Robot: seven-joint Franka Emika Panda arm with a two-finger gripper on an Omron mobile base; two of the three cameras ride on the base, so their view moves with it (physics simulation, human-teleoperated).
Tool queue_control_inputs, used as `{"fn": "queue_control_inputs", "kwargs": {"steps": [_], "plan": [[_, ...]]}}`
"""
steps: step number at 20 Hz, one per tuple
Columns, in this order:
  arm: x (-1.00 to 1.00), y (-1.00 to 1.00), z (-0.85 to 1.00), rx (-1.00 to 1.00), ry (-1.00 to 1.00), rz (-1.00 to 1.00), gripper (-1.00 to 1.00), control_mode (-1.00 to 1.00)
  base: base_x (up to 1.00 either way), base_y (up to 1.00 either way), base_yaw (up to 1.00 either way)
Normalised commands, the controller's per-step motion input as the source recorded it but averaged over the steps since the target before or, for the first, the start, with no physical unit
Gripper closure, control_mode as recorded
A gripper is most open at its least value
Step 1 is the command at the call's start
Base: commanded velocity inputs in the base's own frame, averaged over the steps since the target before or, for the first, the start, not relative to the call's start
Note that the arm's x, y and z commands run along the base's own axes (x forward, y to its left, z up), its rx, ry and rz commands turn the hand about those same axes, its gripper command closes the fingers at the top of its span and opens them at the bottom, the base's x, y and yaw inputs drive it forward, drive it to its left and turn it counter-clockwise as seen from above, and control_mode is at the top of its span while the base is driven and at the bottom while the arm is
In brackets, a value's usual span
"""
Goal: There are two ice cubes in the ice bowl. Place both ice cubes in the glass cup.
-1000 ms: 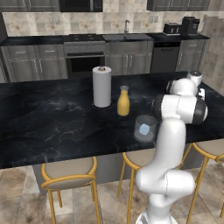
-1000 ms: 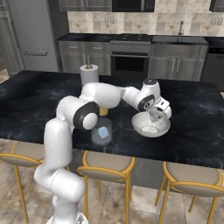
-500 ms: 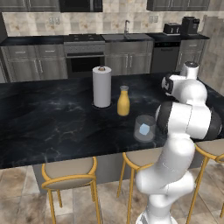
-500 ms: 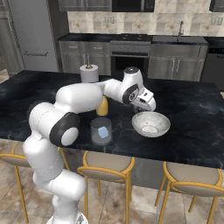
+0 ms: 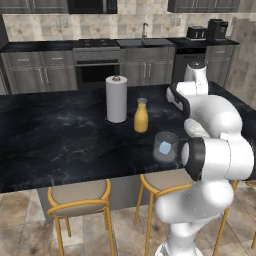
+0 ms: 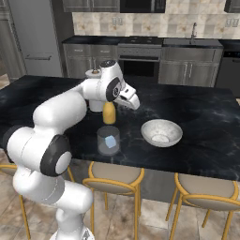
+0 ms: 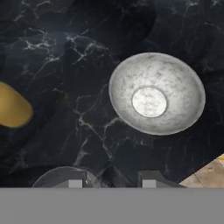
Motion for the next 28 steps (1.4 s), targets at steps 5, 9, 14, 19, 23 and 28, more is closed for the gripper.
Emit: {"fn": "queue_control_inputs", "kwargs": {"steps": [5, 9, 14, 19, 23, 28], "plan": [[-0.11, 0.84, 0.11, 0.07, 0.00, 0.00, 1.00, -1.00, 0.00, 0.00, 0.00], [-0.07, 0.44, -0.05, 0.11, 0.00, 0.00, 1.00, -1.00, 0.00, 0.00, 0.00], [0.00, 0.16, -0.05, 0.03, 0.01, 0.00, 1.00, -1.00, 0.00, 0.00, 0.00], [0.00, 0.04, -0.25, 0.02, 0.03, 0.00, 1.00, -1.00, 0.00, 0.00, 0.00], [0.00, 0.00, -0.46, 0.10, 0.06, 0.00, 1.00, -1.00, 0.00, 0.00, 0.00], [0.00, 0.00, -0.40, 0.12, 0.06, 0.00, 1.00, -1.00, 0.00, 0.00, 0.00]]}}
